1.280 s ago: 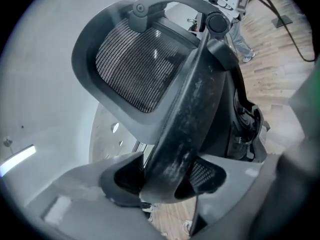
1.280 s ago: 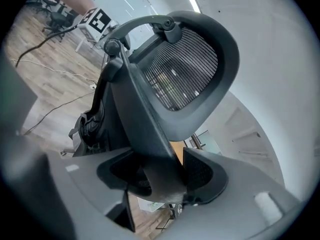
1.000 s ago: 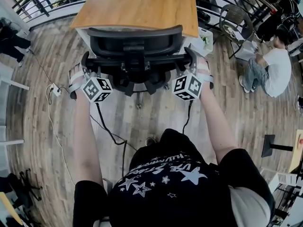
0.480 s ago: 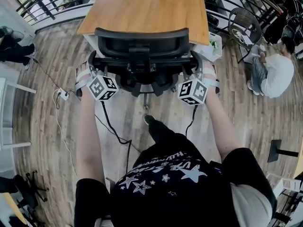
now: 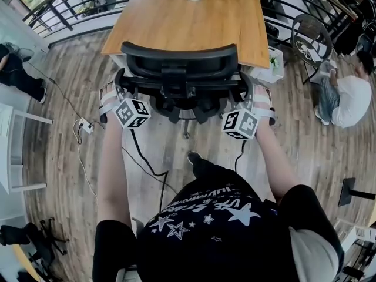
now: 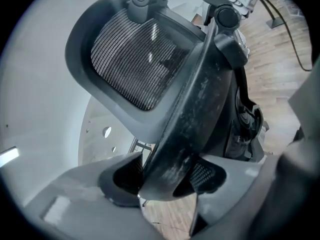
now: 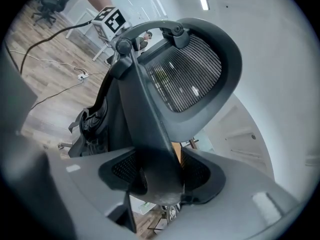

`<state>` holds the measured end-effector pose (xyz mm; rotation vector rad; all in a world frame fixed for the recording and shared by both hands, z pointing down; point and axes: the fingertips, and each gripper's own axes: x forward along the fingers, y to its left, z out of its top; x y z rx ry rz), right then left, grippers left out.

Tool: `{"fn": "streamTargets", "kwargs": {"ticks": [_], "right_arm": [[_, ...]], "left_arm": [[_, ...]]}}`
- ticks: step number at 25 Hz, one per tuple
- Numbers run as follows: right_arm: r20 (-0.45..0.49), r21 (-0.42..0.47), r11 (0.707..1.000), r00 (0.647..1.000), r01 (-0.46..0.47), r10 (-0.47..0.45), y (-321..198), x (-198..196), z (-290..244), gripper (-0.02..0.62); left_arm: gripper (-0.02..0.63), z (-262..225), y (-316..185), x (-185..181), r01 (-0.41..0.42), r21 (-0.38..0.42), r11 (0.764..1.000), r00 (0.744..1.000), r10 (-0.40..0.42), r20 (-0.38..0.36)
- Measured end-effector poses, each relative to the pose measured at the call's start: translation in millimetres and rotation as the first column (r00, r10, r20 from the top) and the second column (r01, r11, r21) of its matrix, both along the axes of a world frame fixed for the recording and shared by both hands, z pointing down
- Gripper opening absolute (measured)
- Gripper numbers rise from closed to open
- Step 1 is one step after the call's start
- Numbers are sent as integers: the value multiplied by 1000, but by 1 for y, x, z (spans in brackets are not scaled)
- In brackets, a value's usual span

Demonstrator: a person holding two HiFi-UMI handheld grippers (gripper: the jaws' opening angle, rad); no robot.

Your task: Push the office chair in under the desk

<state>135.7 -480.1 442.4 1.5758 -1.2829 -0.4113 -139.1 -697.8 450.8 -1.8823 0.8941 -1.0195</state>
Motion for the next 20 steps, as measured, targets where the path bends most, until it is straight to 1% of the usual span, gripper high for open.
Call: {"fn": "streamTargets", "kwargs": {"ticks": [8, 15, 20], "right_arm": [[-1, -7, 1000, 1000, 1, -1, -37, 8, 0, 241], [-12, 12, 1000, 1000, 2, -2, -63, 15, 1, 238], [-13, 19, 1000, 1000, 4, -3, -84, 28, -1, 238]], "left_arm": [[261, 1, -47, 15, 0, -5, 1000, 1000, 0, 10], [264, 2, -80, 27, 3, -5, 1000, 1000, -3, 14], [265, 2, -103, 43, 6, -8, 1000, 1000, -6, 18]]}}
